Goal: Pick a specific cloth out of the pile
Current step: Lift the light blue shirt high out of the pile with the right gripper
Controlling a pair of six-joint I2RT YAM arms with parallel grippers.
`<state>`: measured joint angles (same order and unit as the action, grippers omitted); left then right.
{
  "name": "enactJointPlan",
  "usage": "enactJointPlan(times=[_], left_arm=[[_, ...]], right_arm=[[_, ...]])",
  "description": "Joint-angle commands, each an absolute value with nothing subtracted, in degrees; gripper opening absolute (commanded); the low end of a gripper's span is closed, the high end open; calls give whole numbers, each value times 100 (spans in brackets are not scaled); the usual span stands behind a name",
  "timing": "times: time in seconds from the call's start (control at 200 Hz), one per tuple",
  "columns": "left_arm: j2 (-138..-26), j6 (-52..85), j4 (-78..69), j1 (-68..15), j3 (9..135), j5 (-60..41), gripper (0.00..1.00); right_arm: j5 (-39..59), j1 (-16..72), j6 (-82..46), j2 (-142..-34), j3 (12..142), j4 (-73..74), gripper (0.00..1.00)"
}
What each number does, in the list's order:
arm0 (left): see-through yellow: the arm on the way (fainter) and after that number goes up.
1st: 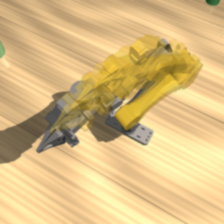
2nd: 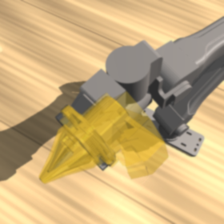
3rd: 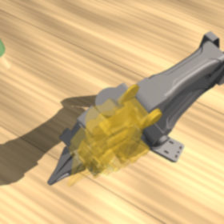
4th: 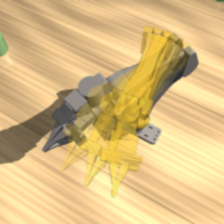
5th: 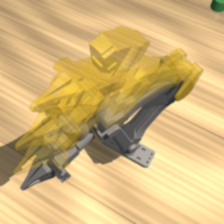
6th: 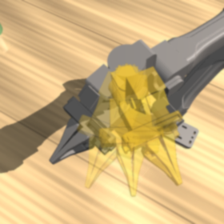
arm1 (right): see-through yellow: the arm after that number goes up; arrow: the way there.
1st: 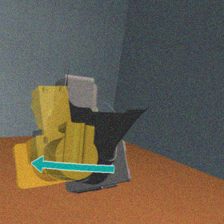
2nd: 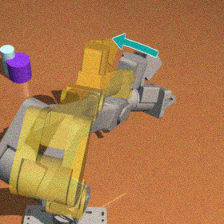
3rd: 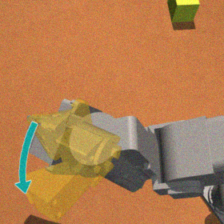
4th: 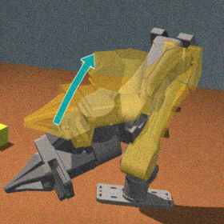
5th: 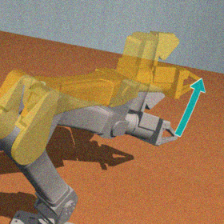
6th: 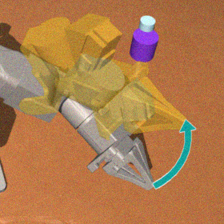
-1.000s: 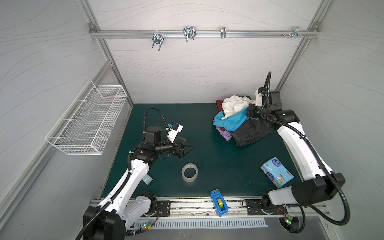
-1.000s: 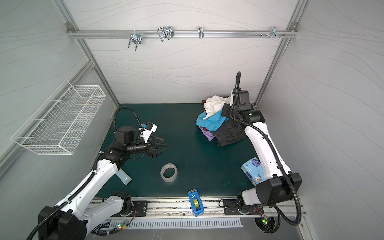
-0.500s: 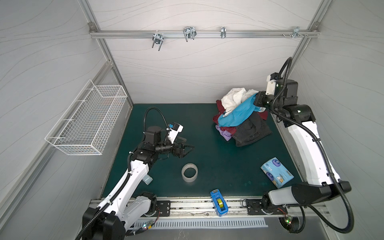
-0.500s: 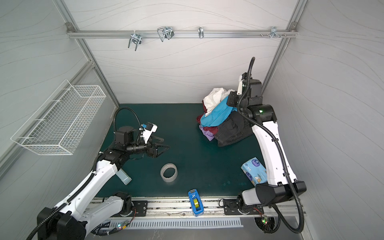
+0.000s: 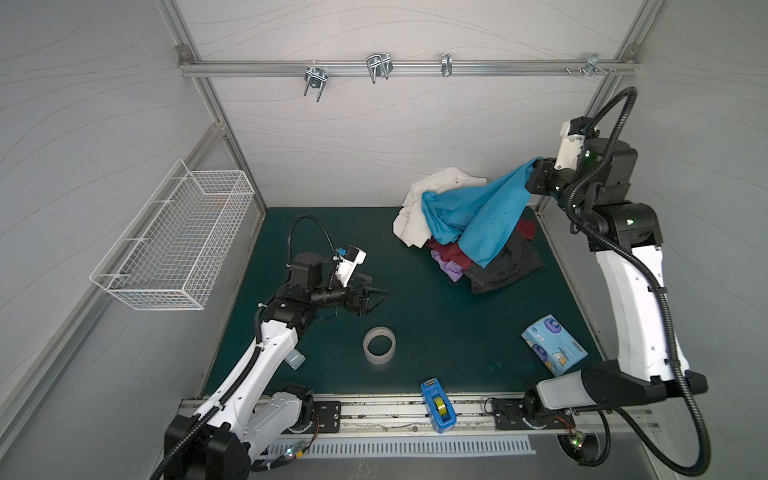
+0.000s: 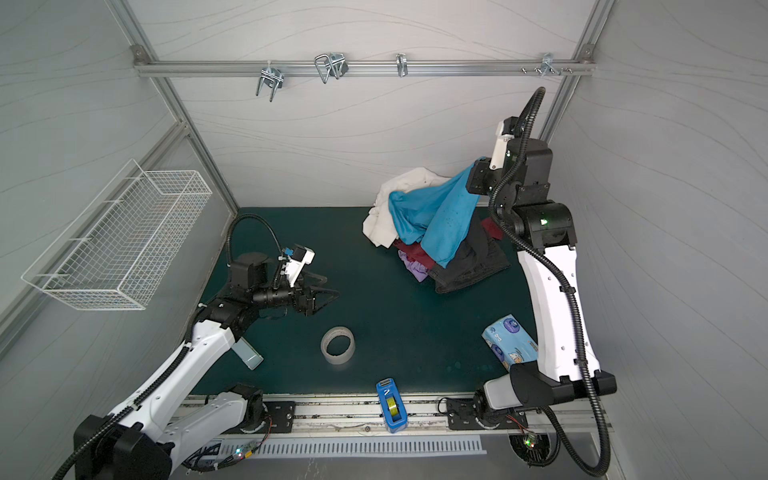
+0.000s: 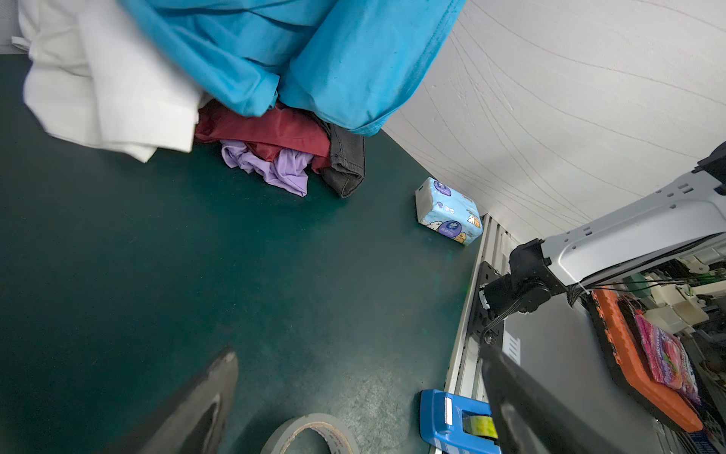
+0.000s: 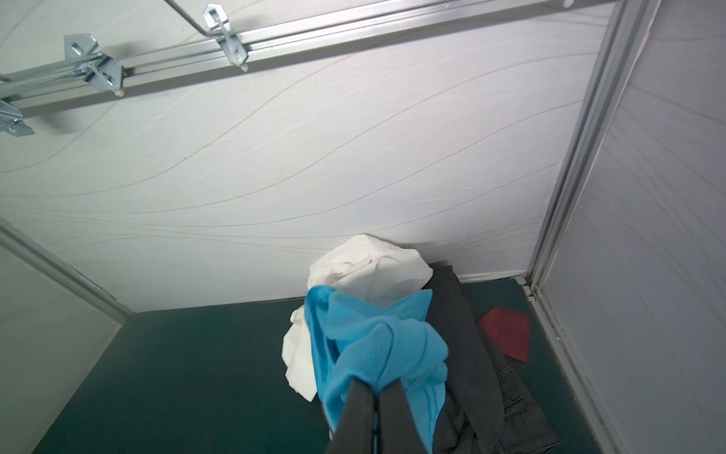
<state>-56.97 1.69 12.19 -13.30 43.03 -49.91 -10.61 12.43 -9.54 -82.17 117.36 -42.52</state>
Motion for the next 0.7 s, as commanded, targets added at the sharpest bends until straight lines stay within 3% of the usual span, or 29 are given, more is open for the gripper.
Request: enactJointPlan(times=[0.0,0.41,0.696], left_arm=[[-5625,57,1214,-1364,4526,-4988,97],[-5543,52,1205,-1371,4526,-4825,97],[-4974,219,870,-1371,4271,-3907,98]], right_arm=[[-1337,1152,-760,-8101,11917,-4255,0],[-494,1132,-981,-7553,12126,-3619,0],[2224,1133,-2179,-7676,12294,-2706,0]])
